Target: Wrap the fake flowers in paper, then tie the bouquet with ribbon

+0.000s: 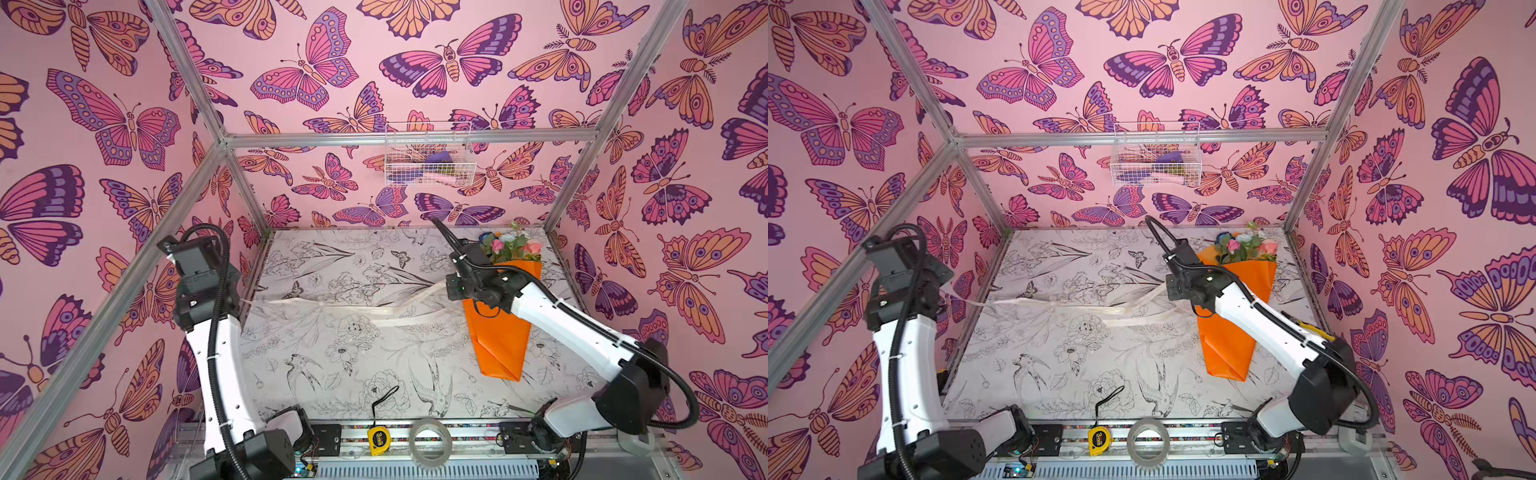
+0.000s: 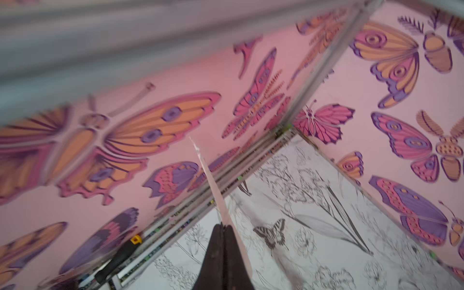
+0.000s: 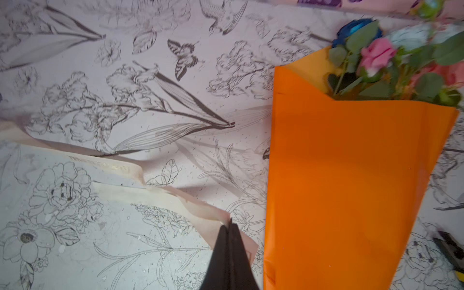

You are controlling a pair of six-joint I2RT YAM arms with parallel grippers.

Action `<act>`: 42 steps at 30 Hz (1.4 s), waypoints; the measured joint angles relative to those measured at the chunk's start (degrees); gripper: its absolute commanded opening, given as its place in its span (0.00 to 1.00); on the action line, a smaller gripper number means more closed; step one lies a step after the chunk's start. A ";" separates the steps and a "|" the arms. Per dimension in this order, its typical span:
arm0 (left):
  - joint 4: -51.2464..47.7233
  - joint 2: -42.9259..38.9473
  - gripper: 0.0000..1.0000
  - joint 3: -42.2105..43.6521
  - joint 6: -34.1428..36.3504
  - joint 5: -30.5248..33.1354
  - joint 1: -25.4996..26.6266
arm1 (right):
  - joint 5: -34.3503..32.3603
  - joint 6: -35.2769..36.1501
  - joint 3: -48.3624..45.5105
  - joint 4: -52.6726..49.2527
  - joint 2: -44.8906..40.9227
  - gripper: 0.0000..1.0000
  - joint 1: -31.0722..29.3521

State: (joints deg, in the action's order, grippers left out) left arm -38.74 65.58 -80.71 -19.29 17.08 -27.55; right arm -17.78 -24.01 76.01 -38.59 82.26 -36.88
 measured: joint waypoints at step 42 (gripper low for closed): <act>6.34 12.66 0.99 8.15 -7.67 -21.31 9.79 | 10.45 -9.01 -5.07 -6.91 2.80 0.00 3.06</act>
State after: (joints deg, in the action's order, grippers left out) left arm -32.40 78.24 -72.55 -26.96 -4.23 -17.76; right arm -7.33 -33.01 70.94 -45.50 85.06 -33.82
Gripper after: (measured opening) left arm 0.994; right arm 0.046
